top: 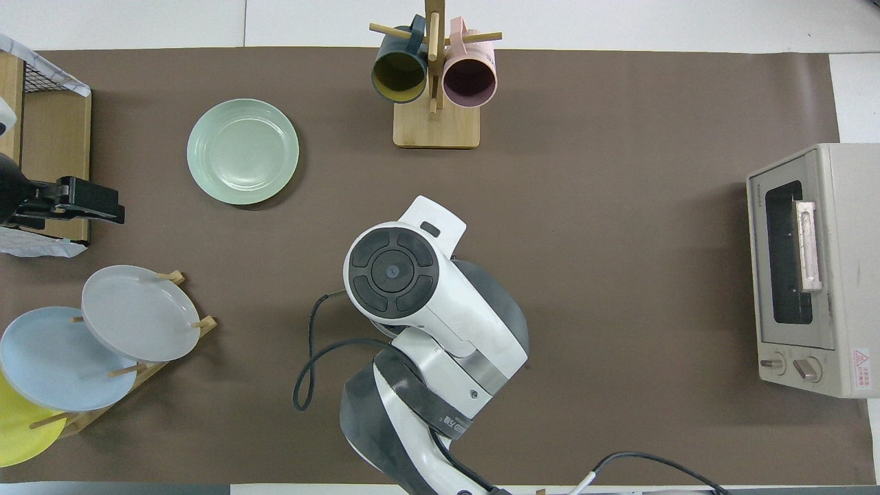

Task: Transfer potato from pot to plate
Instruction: 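Reach the right gripper over the saucepan and grasp the lid knob, then lift the glass lid off the saucepan toward the toaster oven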

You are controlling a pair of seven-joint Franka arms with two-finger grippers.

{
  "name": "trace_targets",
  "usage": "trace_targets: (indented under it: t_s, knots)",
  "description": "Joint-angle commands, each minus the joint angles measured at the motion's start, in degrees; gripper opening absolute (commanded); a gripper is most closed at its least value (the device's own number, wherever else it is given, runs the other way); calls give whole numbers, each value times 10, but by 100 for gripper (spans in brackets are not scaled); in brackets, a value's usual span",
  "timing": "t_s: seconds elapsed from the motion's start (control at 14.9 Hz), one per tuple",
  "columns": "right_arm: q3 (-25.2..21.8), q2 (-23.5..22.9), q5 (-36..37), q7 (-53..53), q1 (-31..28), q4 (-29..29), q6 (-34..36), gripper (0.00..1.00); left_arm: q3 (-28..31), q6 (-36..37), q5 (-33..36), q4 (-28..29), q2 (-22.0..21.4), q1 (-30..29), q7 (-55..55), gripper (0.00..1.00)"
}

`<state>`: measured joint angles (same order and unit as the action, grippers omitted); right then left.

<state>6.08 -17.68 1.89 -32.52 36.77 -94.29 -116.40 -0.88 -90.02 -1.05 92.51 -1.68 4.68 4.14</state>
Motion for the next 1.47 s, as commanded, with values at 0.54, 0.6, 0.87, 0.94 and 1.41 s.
trace_targets:
  t_s: [0.54,0.6,0.87,0.94,1.41]
  knots:
    - [-2,22,10,5,2,-73,-57,88,-3,-1,5,9,-12,-6,-7,100]
    - [-2,25,10,5,2,-79,-59,87,-3,-1,5,9,-12,-6,-7,100]
    - [-1,30,10,6,3,-97,-77,79,-3,-1,5,9,-12,-6,-7,100]
    - [-1,29,10,6,3,-96,-78,78,-3,-1,5,9,-11,-6,-7,100]
    - [-1,28,10,6,3,-91,-75,46,-3,0,5,9,-12,-6,-7,100]
